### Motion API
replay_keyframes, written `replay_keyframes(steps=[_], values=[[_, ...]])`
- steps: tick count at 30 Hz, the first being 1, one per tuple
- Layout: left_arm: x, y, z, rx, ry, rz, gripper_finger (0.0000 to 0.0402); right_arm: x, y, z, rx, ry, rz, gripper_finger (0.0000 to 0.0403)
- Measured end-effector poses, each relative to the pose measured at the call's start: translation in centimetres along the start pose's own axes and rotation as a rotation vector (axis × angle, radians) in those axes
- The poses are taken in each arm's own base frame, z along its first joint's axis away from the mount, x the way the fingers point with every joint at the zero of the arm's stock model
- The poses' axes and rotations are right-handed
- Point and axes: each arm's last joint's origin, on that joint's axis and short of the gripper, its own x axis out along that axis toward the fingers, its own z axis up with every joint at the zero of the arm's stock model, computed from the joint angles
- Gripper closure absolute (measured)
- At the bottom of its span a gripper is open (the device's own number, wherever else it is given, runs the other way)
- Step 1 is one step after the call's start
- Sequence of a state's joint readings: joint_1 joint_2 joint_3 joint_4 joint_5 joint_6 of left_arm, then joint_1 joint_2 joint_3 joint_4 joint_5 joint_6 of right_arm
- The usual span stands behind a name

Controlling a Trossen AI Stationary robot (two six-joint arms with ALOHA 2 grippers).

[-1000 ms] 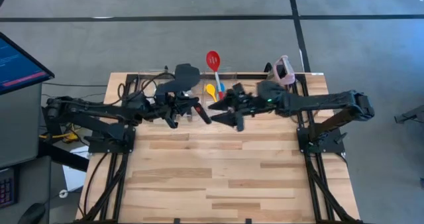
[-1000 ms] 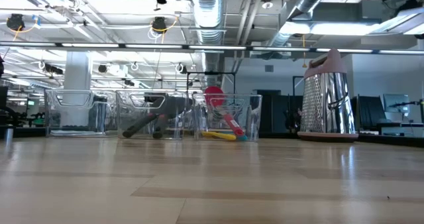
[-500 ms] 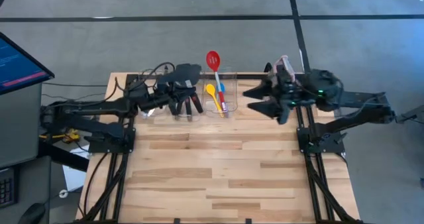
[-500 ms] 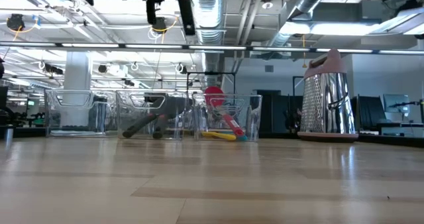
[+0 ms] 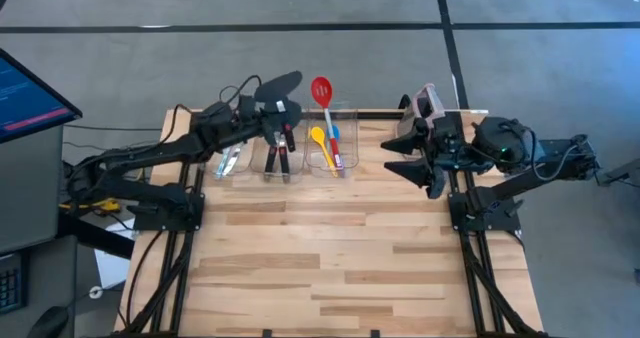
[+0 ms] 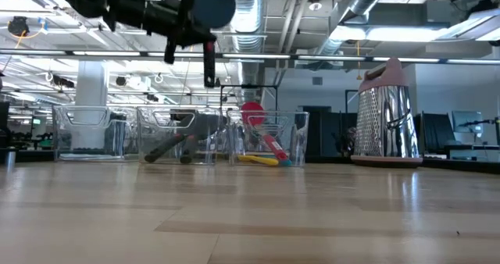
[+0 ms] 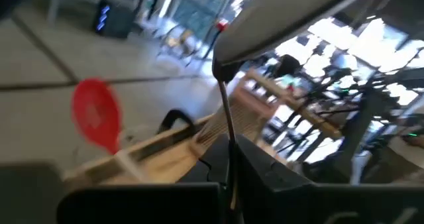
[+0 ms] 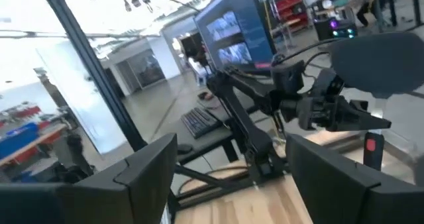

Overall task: Pick & Place Kitchen Items
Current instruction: Put the black spatula into the middle transparent bin

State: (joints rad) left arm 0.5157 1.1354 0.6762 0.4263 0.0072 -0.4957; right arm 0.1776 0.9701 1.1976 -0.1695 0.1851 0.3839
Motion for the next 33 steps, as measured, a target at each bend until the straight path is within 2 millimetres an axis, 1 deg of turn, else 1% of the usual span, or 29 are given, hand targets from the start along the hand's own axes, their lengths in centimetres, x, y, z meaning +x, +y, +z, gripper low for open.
replay_keyframes(steps=[5,10,15,18,22,26,33], values=[[1.8,1.9,-1.8,-0.023,0.090,0.065,0.0401,0.3,-0.2,-0.6,-0.012,0.039,-0.046,0.0127],[3.6,3.6,-4.5,-0.055,0.196,0.132,0.0401,0.3,-0.2,-0.8,-0.015,0.052,-0.052,0.0127],[4.9,5.0,-7.0,-0.107,0.283,0.191,0.0401,0.3,-0.2,-0.8,-0.015,0.053,-0.052,0.0127],[5.3,5.5,-7.9,-0.123,0.310,0.210,0.0401,0.3,-0.2,-0.8,-0.016,0.054,-0.052,0.0127],[5.6,6.3,-8.4,-0.133,0.327,0.239,0.0401,0.3,-0.2,-0.8,-0.017,0.058,-0.054,0.0127],[5.6,6.8,-8.4,-0.137,0.326,0.257,0.0401,0.3,-0.3,-0.9,-0.019,0.068,-0.057,0.0127],[5.6,6.9,-8.3,-0.138,0.323,0.260,0.0398,0.3,-0.3,-1.0,-0.021,0.077,-0.062,0.0127]])
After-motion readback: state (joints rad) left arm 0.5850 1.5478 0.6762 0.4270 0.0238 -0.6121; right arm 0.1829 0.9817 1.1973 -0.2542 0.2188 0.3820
